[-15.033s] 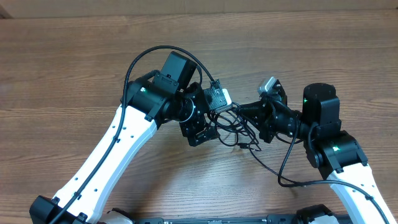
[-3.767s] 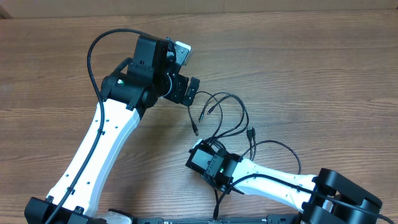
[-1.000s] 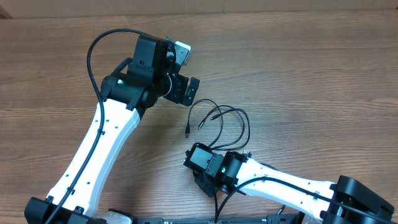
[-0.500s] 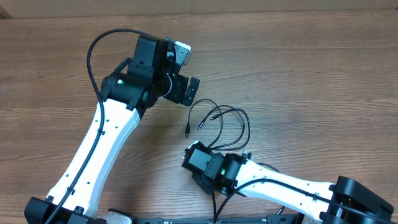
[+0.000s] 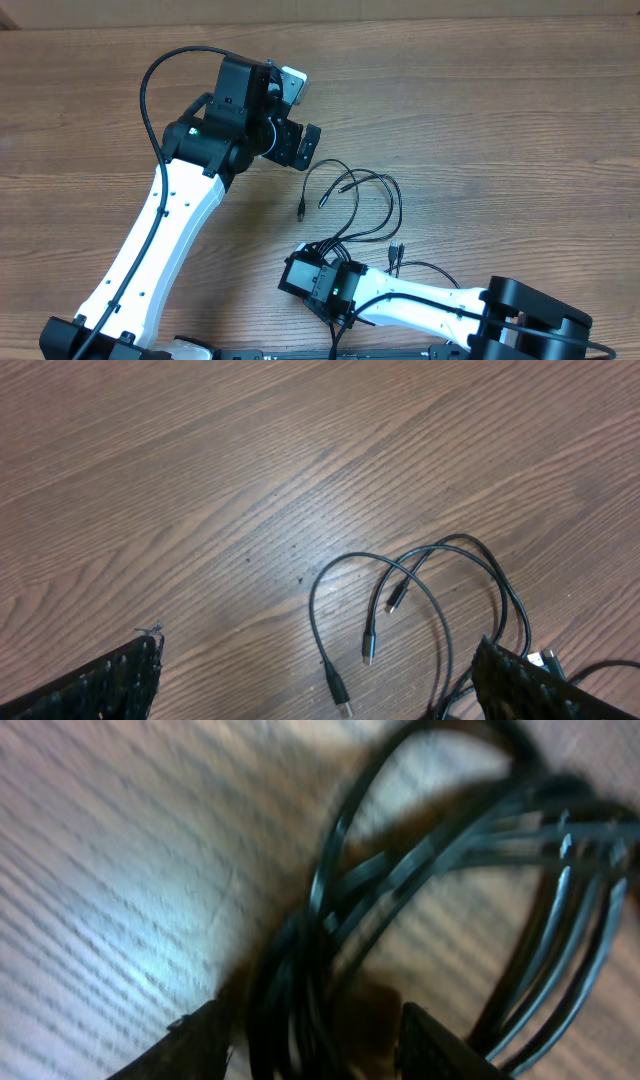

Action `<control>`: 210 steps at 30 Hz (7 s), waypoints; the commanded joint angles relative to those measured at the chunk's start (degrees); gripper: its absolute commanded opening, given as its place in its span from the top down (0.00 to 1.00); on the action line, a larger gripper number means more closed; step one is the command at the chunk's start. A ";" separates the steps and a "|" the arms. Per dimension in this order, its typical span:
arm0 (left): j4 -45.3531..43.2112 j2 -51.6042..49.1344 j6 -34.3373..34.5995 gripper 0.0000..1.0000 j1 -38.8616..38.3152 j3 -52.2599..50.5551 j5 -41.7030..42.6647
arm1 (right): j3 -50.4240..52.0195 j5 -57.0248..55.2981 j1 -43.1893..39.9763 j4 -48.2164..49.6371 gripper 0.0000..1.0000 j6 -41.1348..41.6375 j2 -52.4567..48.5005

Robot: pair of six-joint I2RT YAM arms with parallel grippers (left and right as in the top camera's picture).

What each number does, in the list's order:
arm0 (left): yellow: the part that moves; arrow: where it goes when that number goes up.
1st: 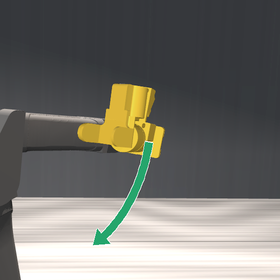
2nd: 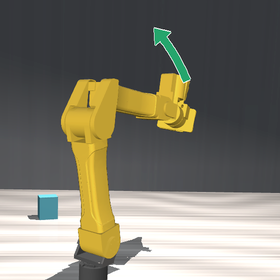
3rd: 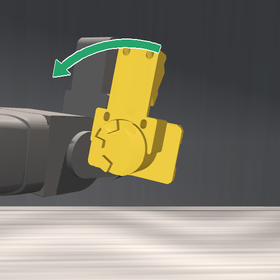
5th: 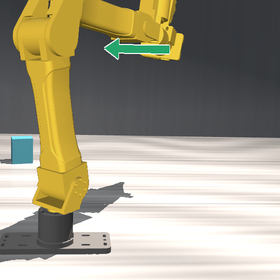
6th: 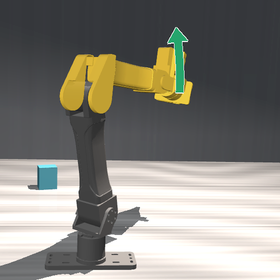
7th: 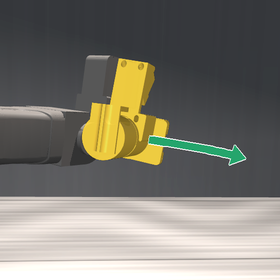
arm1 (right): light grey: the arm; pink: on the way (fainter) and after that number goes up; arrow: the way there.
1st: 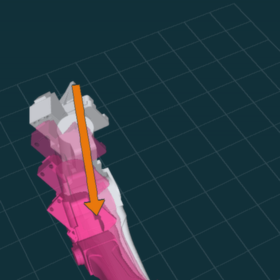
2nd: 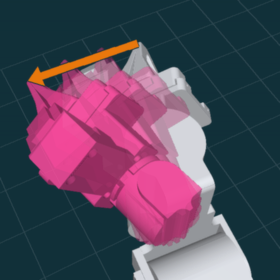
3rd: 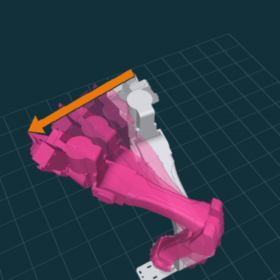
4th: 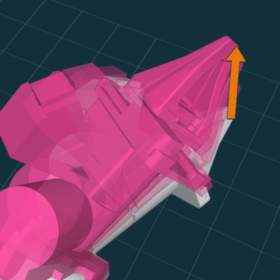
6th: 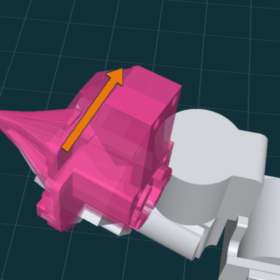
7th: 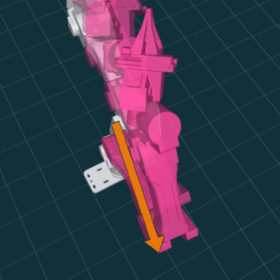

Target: Untangle cables

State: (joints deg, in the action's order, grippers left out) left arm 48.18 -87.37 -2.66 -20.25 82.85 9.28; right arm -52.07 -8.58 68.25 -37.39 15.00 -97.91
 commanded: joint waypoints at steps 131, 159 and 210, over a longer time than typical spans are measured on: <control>15.61 0.48 -48.39 0.27 9.05 -0.20 77.37 | -4.04 69.35 -45.62 14.29 0.96 0.57 48.22; 17.97 0.83 -42.49 0.96 5.62 -0.20 81.40 | -4.04 68.83 -45.62 16.74 0.96 0.59 48.22; 18.01 0.81 -38.86 0.66 9.09 -0.20 78.16 | -4.02 49.53 -46.29 12.15 0.96 1.49 48.22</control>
State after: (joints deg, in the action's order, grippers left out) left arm 66.22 -87.37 -41.87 -11.46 82.83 87.44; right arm -54.54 41.71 22.52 -25.80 16.47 -50.11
